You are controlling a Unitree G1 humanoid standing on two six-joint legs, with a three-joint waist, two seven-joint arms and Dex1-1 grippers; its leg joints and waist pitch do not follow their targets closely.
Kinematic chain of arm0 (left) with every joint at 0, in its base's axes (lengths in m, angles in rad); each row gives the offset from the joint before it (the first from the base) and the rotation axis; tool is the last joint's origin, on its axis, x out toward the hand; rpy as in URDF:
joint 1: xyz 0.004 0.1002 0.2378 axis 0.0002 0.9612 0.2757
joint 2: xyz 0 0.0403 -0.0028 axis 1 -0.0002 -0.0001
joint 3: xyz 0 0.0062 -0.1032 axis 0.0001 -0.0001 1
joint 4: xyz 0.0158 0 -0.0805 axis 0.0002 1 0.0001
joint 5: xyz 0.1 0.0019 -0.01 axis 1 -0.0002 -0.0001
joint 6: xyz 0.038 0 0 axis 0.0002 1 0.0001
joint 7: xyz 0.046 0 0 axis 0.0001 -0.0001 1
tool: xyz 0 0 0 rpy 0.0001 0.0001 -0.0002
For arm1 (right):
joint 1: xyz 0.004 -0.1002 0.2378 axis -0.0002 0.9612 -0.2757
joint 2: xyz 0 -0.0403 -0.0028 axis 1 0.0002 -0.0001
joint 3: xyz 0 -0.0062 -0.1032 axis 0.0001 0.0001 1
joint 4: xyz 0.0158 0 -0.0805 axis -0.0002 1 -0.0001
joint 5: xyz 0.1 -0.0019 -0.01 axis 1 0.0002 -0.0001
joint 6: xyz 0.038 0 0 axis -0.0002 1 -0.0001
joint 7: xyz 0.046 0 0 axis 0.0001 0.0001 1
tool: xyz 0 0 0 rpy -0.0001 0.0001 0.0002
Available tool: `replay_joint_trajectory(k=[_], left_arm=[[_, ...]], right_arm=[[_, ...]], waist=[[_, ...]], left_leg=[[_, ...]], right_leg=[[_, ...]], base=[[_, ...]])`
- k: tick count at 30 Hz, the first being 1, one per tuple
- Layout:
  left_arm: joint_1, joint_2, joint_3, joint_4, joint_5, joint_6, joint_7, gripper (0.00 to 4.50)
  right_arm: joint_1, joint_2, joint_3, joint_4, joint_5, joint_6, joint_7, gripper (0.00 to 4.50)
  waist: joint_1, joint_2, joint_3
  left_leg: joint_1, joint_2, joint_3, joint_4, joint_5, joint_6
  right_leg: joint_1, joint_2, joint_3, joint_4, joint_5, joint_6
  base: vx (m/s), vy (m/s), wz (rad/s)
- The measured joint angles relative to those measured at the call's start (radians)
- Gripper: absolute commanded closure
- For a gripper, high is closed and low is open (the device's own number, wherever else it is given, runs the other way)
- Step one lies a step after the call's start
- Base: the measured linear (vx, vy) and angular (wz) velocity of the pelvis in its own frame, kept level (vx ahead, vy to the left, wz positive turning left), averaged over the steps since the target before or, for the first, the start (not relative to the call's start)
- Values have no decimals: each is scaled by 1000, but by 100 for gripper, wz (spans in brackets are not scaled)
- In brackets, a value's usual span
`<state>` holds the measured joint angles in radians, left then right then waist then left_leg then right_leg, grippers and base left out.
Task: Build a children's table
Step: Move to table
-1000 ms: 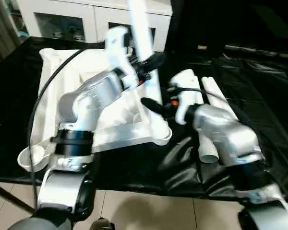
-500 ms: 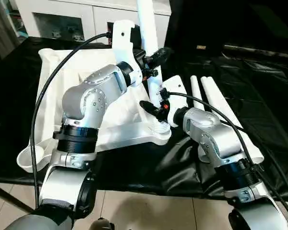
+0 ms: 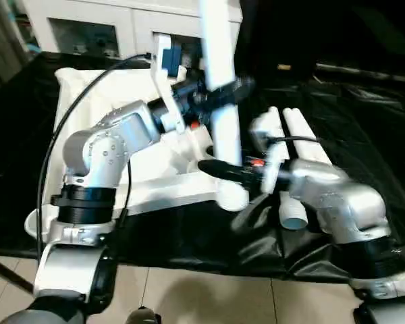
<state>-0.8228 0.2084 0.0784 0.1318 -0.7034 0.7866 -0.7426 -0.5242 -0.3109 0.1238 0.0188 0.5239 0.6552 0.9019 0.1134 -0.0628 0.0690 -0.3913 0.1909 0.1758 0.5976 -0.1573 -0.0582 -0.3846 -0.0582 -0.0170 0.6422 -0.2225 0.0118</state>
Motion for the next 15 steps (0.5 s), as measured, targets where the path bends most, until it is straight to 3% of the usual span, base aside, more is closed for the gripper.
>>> replay_joint_trajectory(k=[4,6,15], left_arm=[[-1,1,-6,0,-20,13,-21,186],[-2,2,-6,0,-22,15,-26,221],[-2,-9,-2,4,-40,22,-20,267]], right_arm=[[3,-20,0,-7,29,20,28,261],[3,-21,0,-7,31,20,34,261],[4,-24,-2,-7,34,21,34,261]], waist=[[0,0,0],[-1,0,0],[0,0,0]], left_leg=[[0,0,0,1,0,0],[0,0,0,1,0,0],[0,0,0,1,0,0]], right_leg=[[0,0,0,0,0,0],[0,0,0,0,0,0],[0,0,0,0,0,0]], base=[[0,0,0],[0,0,0],[0,0,0]])
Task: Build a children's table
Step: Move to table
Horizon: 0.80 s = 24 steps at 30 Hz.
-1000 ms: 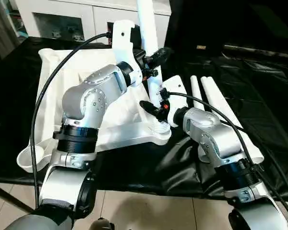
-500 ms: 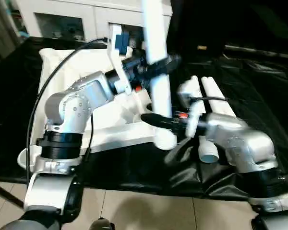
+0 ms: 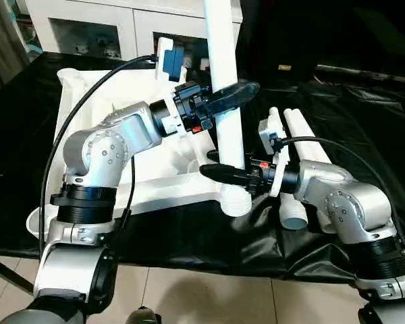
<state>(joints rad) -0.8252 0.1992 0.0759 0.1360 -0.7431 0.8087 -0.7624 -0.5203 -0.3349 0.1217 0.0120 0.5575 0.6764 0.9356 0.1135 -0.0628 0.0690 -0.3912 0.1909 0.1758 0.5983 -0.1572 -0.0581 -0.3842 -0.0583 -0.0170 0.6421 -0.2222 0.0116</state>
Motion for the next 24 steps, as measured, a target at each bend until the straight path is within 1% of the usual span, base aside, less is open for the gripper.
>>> replay_joint_trajectory(k=[4,5,6,8,10,11,13,18,21,24], left_arm=[[-2,-12,8,0,0,-1,16,269],[-3,-12,8,0,0,-1,18,270],[-5,-12,8,0,1,-1,22,270],[-12,-12,8,11,18,-9,51,271],[-17,-10,4,16,40,-16,61,271],[-17,-7,4,17,48,-23,65,271],[-17,10,1,17,68,-27,67,271],[-18,27,-26,18,83,-28,49,271],[-18,37,-55,18,91,-28,19,271],[-18,37,-67,18,92,-28,2,271]], right_arm=[[0,4,-2,0,-6,-10,-11,261],[0,7,-3,0,-7,-12,-13,205],[0,9,-3,0,-8,-13,-18,191],[0,22,-4,1,-17,-16,-46,185],[-2,28,-3,3,-41,-28,-69,157],[-4,28,-3,3,-48,-33,-77,157],[-16,24,-2,10,-60,-40,-84,138],[-30,2,-1,17,-60,-38,-64,132],[-30,-34,3,17,-51,-16,-19,132],[-30,-52,6,17,-46,3,15,132]], waist=[[0,0,0],[0,0,0],[0,0,0],[-1,0,0],[0,0,0],[0,0,0],[-1,0,0],[2,0,0],[2,0,0],[1,0,0]], left_leg=[[0,0,0,0,0,0],[0,0,0,0,0,0],[0,0,0,0,0,0],[0,0,0,0,0,0],[0,0,0,0,0,0],[0,0,0,0,0,0],[0,0,0,0,0,0],[-1,0,0,0,0,0],[-1,0,0,0,0,0],[0,0,0,0,0,0]], right_leg=[[0,0,0,0,0,0],[0,0,0,0,0,0],[0,0,0,0,0,0],[0,0,0,0,0,0],[0,0,0,0,0,0],[0,0,0,0,0,0],[0,0,0,0,0,0],[0,0,0,0,0,0],[0,0,0,0,0,0],[0,0,0,0,0,0]], base=[[0,0,0],[0,0,0],[0,0,0],[0,0,0],[0,0,0],[0,0,0],[0,0,0],[0,0,0],[0,0,0],[0,0,0]])
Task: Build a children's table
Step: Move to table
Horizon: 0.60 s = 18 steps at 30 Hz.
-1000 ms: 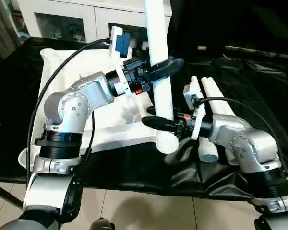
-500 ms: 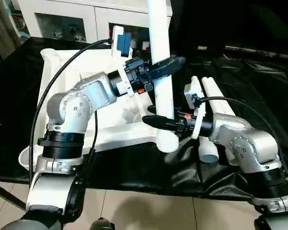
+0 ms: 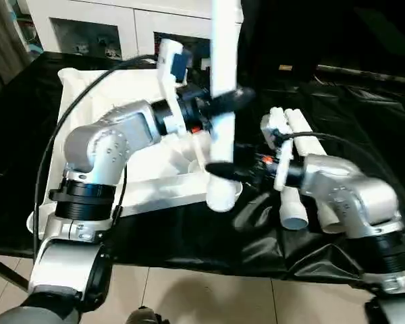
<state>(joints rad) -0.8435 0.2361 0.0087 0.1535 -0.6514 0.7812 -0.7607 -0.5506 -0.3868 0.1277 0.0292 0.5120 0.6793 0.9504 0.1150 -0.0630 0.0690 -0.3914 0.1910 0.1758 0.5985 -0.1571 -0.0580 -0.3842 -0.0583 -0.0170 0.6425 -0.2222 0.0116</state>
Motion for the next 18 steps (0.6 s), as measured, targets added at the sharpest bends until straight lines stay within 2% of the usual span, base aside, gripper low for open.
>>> replay_joint_trajectory(k=[18], left_arm=[[-1,6,-27,-2,0,6,-43,271]], right_arm=[[0,-8,38,15,-4,38,28,132]], waist=[[0,0,0]], left_leg=[[0,0,0,0,0,0]], right_leg=[[0,0,0,1,0,0]], base=[[0,0,0]])
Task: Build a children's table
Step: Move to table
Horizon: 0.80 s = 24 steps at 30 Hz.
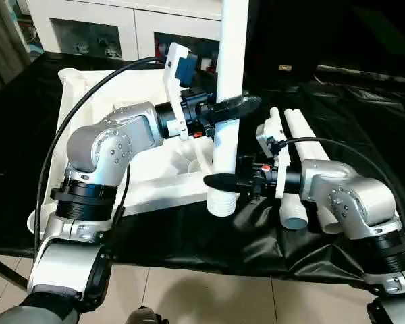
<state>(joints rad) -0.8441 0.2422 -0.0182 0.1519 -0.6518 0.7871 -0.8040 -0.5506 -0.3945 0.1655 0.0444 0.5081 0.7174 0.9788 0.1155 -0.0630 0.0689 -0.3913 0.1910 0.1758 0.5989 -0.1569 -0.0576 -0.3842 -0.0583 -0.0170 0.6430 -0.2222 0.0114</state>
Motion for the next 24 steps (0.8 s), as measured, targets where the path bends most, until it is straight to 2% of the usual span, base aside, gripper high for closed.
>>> replay_joint_trajectory(k=[6,7,11,19,24], left_arm=[[0,2,-1,-16,-1,12,-14,271],[0,3,-1,-17,-1,15,-18,271],[0,3,-1,-17,-2,16,-20,271],[0,2,0,-17,-2,21,-20,271],[0,3,0,-17,-2,22,-21,271]], right_arm=[[0,2,6,1,-5,0,0,132],[0,3,9,4,-5,0,0,151],[0,4,20,8,-7,0,0,166],[0,4,28,8,-11,1,9,241],[0,4,28,9,-11,1,9,258]], waist=[[0,0,0],[0,0,0],[0,0,0],[0,0,0],[0,0,0]], left_leg=[[0,0,0,0,0,0],[0,0,0,0,0,0],[0,0,0,1,0,0],[0,0,0,1,0,0],[0,0,0,1,0,0]], right_leg=[[0,0,0,0,0,0],[0,0,0,0,0,0],[0,0,0,1,0,0],[0,0,0,1,0,0],[0,0,0,2,0,0]], base=[[0,0,0],[0,0,0],[0,0,0],[0,0,0],[0,0,0]])
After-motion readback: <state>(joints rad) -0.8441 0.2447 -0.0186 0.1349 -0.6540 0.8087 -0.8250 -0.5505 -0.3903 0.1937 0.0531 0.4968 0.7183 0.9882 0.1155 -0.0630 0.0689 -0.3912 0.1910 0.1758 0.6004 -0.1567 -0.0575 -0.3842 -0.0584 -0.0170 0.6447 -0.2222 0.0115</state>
